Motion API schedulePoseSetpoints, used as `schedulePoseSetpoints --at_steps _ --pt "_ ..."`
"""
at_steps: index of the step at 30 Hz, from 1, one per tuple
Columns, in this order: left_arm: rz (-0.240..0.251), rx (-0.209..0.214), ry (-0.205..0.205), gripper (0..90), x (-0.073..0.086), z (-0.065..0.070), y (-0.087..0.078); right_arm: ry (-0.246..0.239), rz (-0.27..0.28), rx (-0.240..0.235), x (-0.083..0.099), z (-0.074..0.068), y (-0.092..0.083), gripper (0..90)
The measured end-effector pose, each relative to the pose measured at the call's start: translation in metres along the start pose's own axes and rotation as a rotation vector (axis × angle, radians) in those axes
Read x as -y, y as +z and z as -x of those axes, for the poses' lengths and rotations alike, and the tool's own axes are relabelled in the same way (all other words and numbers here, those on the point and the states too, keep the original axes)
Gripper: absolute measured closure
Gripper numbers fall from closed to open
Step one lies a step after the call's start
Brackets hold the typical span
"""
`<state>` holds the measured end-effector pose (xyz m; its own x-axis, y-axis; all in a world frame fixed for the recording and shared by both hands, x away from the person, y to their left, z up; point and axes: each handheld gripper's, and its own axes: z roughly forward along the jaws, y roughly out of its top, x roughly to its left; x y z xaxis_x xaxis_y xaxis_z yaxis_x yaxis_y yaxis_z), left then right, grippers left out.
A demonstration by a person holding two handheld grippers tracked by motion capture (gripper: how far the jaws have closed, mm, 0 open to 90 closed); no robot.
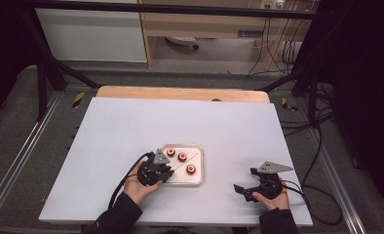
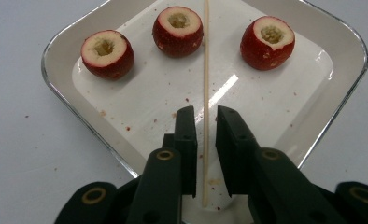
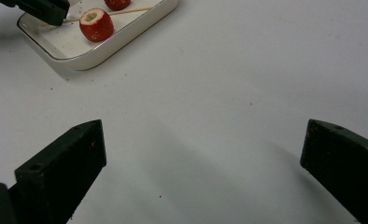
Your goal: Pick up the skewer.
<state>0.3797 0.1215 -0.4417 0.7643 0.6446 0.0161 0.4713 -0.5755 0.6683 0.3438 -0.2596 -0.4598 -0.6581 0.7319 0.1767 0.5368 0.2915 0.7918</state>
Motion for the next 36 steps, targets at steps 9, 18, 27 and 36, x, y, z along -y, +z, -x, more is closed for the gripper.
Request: schedulePoseSetpoints --at_steps 9,18,27,36 --pt "0.015 -0.004 0.000 87.3 0.002 0.002 0.000 0.000 0.001 -0.001 0.000 0.000 0.000 0.8" --pt "0.024 0.005 -0.010 88.1 0.004 0.002 0.000 0.000 0.001 -0.001 0.000 0.000 0.000 0.8" --pt "0.065 0.017 -0.024 88.5 0.005 -0.001 -0.004 0.000 0.001 -0.001 0.000 0.000 0.000 0.8" --pt "0.103 0.051 -0.030 88.5 0.004 0.000 -0.011 0.000 0.000 -0.003 0.000 0.000 0.000 0.8"
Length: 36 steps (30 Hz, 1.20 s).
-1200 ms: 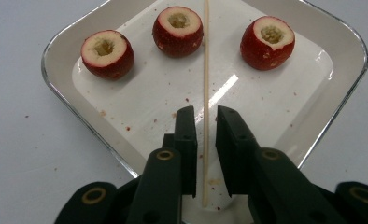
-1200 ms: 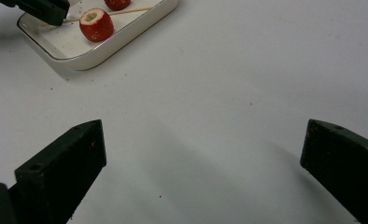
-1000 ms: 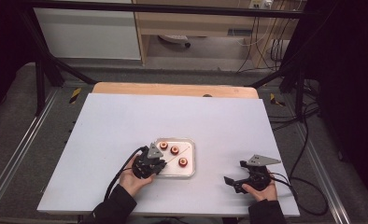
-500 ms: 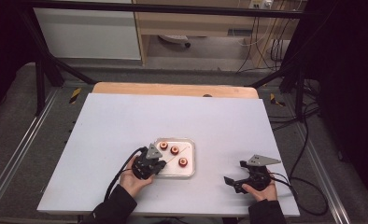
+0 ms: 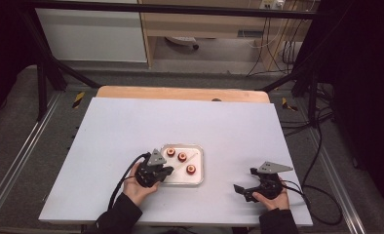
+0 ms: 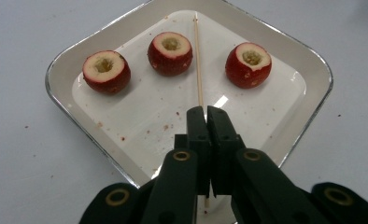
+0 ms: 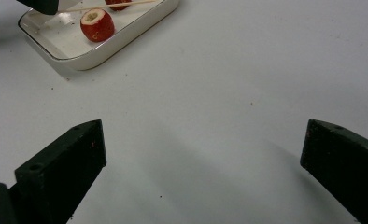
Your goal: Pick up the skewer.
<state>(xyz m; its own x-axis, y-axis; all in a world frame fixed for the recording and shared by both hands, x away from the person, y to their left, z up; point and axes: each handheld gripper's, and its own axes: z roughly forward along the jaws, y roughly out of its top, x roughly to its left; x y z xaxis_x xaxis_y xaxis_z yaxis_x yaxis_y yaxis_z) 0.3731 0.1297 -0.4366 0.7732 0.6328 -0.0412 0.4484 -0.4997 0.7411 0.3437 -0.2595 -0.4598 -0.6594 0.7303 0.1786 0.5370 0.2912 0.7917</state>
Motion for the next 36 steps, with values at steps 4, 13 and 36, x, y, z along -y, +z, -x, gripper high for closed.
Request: schedulePoseSetpoints --at_steps 4,13,36 --pt "0.011 0.012 0.001 88.5 -0.002 0.001 -0.004 -0.004 0.000 0.002 0.000 0.000 0.000 0.8" --pt "0.029 0.025 0.015 88.5 -0.005 0.002 -0.012 -0.011 0.007 0.013 -0.001 0.000 -0.001 0.4" --pt "0.019 0.072 0.073 88.5 -0.014 0.016 -0.018 -0.136 -0.041 0.075 -0.020 -0.028 0.011 0.6"
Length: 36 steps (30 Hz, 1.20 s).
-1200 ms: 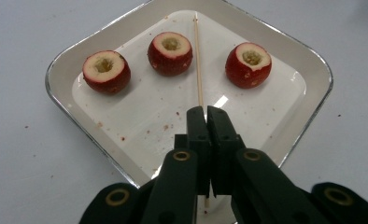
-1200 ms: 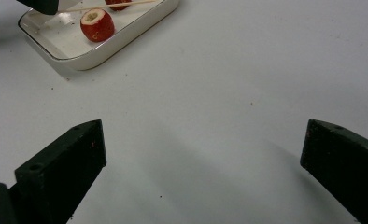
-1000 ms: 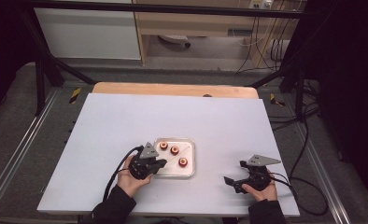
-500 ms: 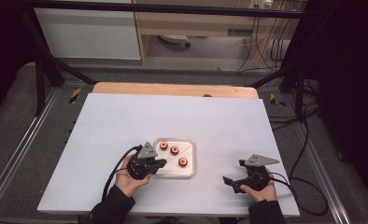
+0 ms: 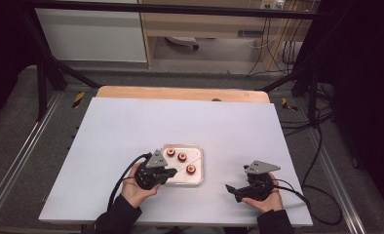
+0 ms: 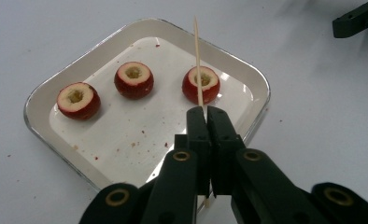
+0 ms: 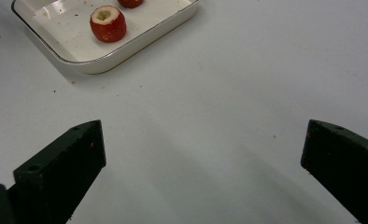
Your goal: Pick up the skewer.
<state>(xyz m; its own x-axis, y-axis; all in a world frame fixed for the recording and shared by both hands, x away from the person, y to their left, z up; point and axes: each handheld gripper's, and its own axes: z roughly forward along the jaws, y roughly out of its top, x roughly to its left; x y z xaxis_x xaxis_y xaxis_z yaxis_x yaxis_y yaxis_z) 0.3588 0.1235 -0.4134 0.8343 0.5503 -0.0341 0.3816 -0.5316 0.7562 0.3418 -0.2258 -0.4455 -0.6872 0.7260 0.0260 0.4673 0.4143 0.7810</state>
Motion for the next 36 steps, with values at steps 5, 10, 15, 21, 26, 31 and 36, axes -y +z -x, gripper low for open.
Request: schedulePoseSetpoints --at_steps 5,10,15,21,26,31,36 --pt "-0.011 0.006 0.021 88.5 -0.003 0.004 0.000 -0.067 -0.016 0.019 -0.007 -0.008 0.002 1.6" --pt "-0.019 0.010 0.038 88.5 -0.006 0.008 -0.001 -0.132 -0.022 0.026 -0.018 -0.017 0.003 2.2" --pt "-0.030 0.013 0.060 88.6 -0.012 0.012 0.001 -0.230 -0.023 0.038 -0.033 -0.032 0.003 3.5" --pt "-0.046 0.017 0.095 88.5 -0.021 0.018 0.004 -0.303 -0.038 0.036 -0.042 -0.043 0.006 6.6" --pt "-0.063 0.026 0.130 88.5 -0.028 0.025 0.007 -0.436 -0.078 0.058 -0.054 -0.054 0.010 11.6" --pt "-0.072 0.033 0.152 88.5 -0.036 0.031 0.010 -0.498 -0.080 0.053 -0.059 -0.060 0.014 14.8" --pt "-0.090 0.044 0.178 88.5 -0.041 0.035 0.014 -0.577 -0.094 0.056 -0.061 -0.064 0.018 18.9"
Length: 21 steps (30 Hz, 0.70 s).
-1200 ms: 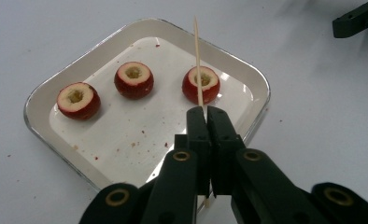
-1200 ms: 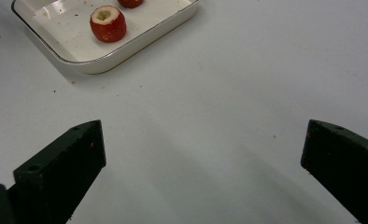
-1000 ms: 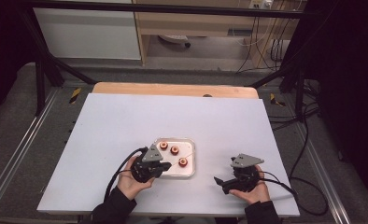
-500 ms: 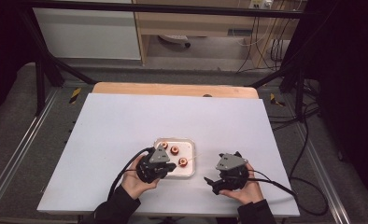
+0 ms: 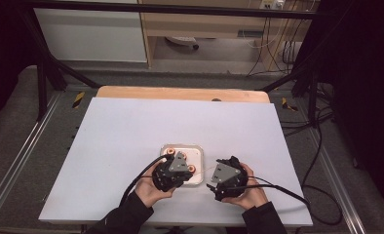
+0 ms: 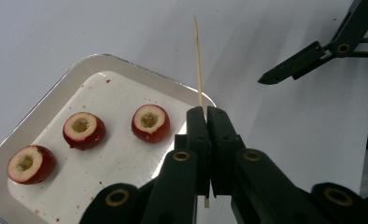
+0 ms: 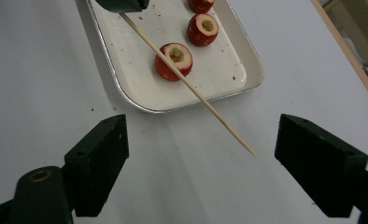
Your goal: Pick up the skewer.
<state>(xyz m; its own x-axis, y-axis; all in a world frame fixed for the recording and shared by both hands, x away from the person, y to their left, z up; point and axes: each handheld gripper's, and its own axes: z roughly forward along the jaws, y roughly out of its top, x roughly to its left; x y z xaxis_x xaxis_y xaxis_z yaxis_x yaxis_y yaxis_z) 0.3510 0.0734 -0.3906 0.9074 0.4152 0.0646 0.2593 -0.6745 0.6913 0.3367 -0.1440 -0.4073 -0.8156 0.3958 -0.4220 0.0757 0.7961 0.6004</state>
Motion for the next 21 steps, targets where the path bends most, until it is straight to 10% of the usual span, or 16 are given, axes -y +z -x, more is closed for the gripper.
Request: schedulePoseSetpoints --at_steps 15,21 --pt "-0.027 0.033 0.027 88.5 -0.010 0.005 0.008 -0.305 -0.024 -0.005 0.002 -0.005 0.009 45.7" --pt "-0.030 0.044 0.036 88.6 -0.013 0.009 0.012 -0.346 -0.029 -0.009 0.003 -0.005 0.009 55.1"
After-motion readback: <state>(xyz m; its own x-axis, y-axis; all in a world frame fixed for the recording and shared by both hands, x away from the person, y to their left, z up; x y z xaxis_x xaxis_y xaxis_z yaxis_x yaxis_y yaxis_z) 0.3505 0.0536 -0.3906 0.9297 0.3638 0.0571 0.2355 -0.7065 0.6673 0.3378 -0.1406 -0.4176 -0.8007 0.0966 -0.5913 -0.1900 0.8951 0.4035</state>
